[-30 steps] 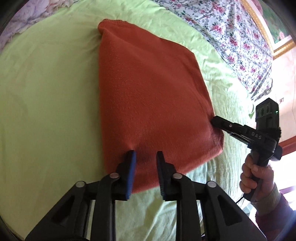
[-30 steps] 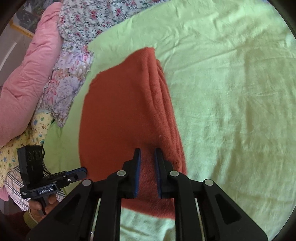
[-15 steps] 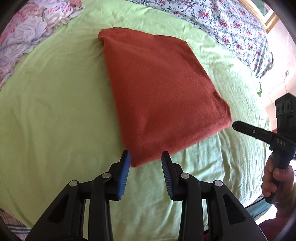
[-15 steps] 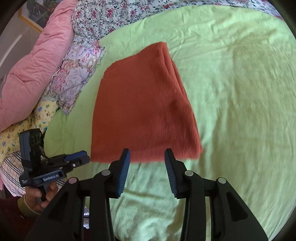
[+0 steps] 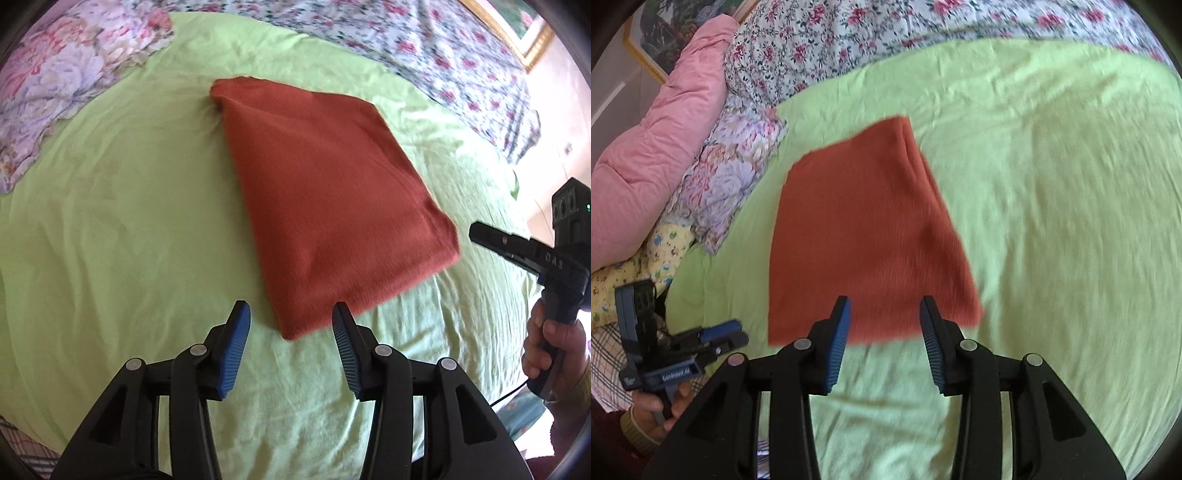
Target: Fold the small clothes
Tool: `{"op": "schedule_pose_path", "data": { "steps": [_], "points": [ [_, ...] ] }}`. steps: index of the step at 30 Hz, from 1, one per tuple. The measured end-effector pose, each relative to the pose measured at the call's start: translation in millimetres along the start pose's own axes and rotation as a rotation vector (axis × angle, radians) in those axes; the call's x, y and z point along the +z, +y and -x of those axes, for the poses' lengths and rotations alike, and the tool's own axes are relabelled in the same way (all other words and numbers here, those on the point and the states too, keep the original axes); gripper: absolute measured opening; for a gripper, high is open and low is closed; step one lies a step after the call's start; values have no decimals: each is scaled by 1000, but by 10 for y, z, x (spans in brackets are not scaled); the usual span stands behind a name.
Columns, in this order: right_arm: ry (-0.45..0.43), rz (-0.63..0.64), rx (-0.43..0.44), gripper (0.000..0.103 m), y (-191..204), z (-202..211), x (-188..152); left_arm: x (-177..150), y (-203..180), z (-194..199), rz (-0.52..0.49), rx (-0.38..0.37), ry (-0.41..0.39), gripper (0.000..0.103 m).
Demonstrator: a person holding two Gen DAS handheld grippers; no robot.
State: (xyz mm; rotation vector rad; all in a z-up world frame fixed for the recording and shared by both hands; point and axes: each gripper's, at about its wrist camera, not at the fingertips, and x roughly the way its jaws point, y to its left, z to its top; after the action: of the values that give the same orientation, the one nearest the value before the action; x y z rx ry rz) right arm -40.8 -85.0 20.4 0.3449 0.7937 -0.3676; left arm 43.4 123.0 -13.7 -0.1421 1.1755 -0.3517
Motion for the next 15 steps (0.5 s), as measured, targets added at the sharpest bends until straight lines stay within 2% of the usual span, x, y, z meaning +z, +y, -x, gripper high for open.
{"op": "schedule_pose_path", "data": {
  "steps": [8,13,14,15],
  "points": [
    [-3,-6,12,40,-228,-509,705,368,23,-194,75,82,-18,47],
    [74,10,-1,40,-285,-858,869,593,106,-384,135,123,-14,47],
    [100,4,5,30,-321,-935,875,634,118,-426,145,134,-11,47],
    [109,5,11,15,-343,-960,876,664,126,-448,153,138,-8,47]
  ]
}}
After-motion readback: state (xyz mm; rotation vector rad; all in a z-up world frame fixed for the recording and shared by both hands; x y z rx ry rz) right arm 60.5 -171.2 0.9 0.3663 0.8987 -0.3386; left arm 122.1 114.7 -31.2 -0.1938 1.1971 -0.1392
